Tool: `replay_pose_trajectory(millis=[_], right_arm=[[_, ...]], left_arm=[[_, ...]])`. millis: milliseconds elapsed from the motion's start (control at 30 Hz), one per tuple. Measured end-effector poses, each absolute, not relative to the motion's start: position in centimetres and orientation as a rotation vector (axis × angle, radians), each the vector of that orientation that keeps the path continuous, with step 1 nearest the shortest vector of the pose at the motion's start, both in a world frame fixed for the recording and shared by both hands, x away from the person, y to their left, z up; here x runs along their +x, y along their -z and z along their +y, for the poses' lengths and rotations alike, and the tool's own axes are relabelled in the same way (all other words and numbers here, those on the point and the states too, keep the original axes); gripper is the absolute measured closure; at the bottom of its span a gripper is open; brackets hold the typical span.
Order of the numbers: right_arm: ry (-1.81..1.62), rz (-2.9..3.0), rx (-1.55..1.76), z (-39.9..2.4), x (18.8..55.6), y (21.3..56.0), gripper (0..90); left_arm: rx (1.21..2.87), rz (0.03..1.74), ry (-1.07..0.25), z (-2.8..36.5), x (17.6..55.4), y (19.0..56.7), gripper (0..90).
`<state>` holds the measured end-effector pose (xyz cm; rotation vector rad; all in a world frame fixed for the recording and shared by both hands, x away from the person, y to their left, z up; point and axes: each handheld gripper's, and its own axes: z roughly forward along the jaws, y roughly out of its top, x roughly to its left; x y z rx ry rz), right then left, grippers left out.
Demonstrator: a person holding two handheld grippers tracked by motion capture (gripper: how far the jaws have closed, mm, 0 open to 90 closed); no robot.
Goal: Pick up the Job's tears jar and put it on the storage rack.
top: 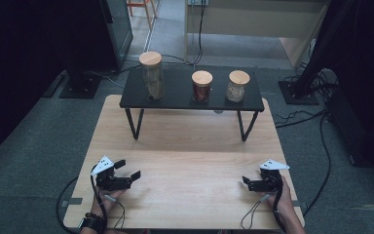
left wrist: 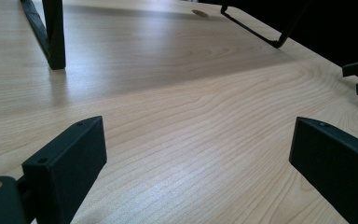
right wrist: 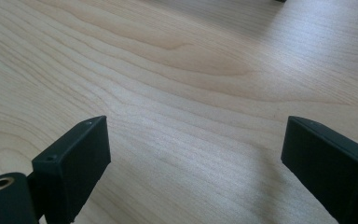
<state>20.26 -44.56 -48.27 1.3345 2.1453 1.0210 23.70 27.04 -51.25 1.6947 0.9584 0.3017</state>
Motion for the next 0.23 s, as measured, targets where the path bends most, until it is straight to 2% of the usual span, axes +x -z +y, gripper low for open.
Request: replay_pose_trajectory(millis=[233], right_arm=[[-1.035, 2.115, 1.366, -44.58, 20.16, 48.39, 7.7]], left_arm=[[1.718, 0.951, -0.302, 26.79, 23.86, 51.04, 4.0]])
